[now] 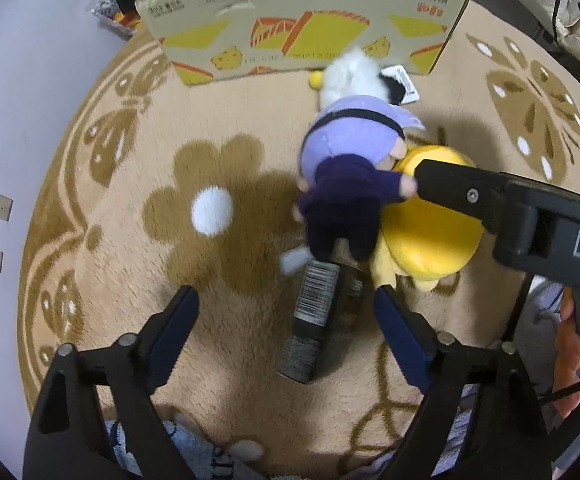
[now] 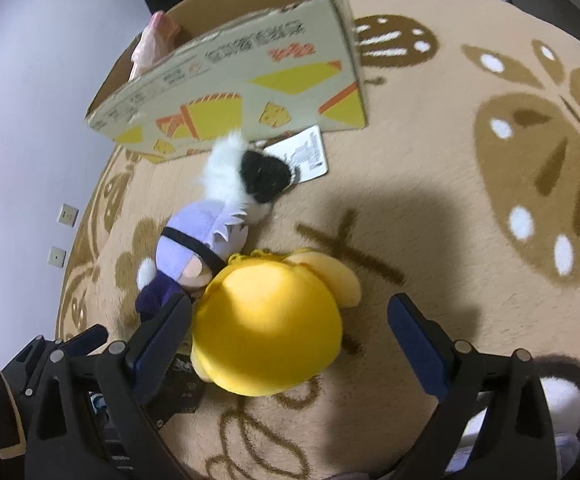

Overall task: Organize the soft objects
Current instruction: 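Grasp the black Face tissue pack with the left tool while the right tool grasps the yellow plush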

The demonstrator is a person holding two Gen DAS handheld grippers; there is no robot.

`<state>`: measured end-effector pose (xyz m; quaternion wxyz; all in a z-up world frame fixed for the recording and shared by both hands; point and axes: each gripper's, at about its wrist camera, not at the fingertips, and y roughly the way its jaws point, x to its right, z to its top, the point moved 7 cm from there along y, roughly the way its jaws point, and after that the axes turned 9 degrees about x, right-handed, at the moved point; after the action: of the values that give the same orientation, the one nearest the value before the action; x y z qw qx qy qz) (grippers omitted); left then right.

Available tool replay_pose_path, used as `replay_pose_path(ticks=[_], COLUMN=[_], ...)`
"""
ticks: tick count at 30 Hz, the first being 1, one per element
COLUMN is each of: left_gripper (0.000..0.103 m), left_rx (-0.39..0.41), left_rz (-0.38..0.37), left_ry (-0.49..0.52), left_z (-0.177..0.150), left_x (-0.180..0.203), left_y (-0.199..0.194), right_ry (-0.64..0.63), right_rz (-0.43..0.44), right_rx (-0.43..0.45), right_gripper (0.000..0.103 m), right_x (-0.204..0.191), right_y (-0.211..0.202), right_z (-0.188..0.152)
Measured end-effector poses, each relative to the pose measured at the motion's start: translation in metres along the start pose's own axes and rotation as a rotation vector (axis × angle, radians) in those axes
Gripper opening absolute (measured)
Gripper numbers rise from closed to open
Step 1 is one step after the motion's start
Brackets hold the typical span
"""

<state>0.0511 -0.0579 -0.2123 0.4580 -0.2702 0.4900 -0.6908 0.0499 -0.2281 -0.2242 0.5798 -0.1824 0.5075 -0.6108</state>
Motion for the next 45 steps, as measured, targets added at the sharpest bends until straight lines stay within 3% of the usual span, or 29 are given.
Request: replay_pose_path(ticks=[3, 7, 15, 20, 24, 40, 45], left_gripper=[0.074, 0.043, 0.044, 0.05, 0.05, 0.044, 0.044], left_rx=[-0.022, -0.061, -0.076, -0.108, -0.129, -0.11, -0.089], left_rz=[-0.002, -0.048, -0.049, -0.039, -0.009, -0.011, 0.001], left_ry=[0.009, 0.006, 0.003, 0.022, 0.059, 0.024, 0.012], left_z=[-0.003, -0.009, -0.011, -0.016, -0.019, -0.013, -0.009], left_x=[0.002, 0.007, 0.007, 0.007, 0.021, 0.016, 0.008], left_y=[0.005, 0.012, 0.015, 0.023, 0.032, 0.034, 0.03], right_ry=[-0.004, -0.018, -0.051, -0.047, -0.047, -0.067, -0.06], right_rz=[0.007, 0.005, -0.017, -0.017, -0.021, -0.053, -0.026], right_rx=[-0.012, -0.02, -0.058, -0.058, -0.056, -0.064, -0.062], right_gripper=[0.103, 0.103, 0.103, 0.103, 0.103, 0.103, 0.086], right_x=[-0.004, -0.009, -0.014, -0.015, -0.013, -0.015, -0.018], right_y=[0.005, 0.01, 0.021, 0.024, 0.024, 0.033, 0.031], right_z=[-0.002, -0.004, -0.009, -0.008, -0.008, -0.011, -0.012])
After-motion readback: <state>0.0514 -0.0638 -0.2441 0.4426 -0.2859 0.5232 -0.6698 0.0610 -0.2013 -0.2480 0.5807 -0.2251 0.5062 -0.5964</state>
